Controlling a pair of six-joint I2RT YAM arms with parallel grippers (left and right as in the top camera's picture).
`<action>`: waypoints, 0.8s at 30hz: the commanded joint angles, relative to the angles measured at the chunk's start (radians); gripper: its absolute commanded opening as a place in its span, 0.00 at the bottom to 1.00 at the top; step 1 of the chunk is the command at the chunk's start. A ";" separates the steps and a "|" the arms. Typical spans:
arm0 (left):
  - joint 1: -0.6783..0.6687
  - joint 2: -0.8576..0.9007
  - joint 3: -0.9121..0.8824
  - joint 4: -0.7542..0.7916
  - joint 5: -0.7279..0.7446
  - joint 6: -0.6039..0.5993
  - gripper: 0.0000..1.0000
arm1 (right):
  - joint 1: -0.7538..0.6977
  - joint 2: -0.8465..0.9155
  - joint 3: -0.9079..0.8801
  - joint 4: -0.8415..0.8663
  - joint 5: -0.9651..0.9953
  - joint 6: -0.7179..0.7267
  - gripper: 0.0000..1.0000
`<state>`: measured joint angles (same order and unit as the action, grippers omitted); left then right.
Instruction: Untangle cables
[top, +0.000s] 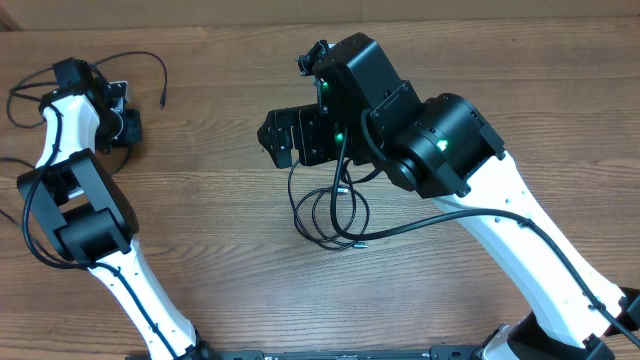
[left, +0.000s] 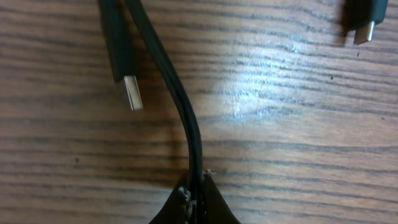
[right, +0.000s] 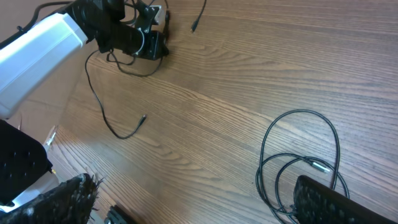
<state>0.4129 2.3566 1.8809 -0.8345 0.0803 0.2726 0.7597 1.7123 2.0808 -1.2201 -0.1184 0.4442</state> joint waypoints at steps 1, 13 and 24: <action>0.011 -0.014 0.002 -0.032 -0.013 -0.094 0.04 | -0.003 0.000 0.014 0.011 0.014 0.001 1.00; 0.026 -0.240 0.003 -0.147 -0.115 -0.225 0.04 | -0.002 0.013 0.014 -0.021 0.020 0.001 1.00; 0.060 -0.254 0.003 -0.364 -0.276 -0.510 0.04 | -0.003 0.013 0.014 -0.057 0.020 0.001 1.00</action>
<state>0.4435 2.0956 1.8797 -1.1774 -0.0860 -0.0780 0.7597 1.7233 2.0811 -1.2766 -0.1116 0.4446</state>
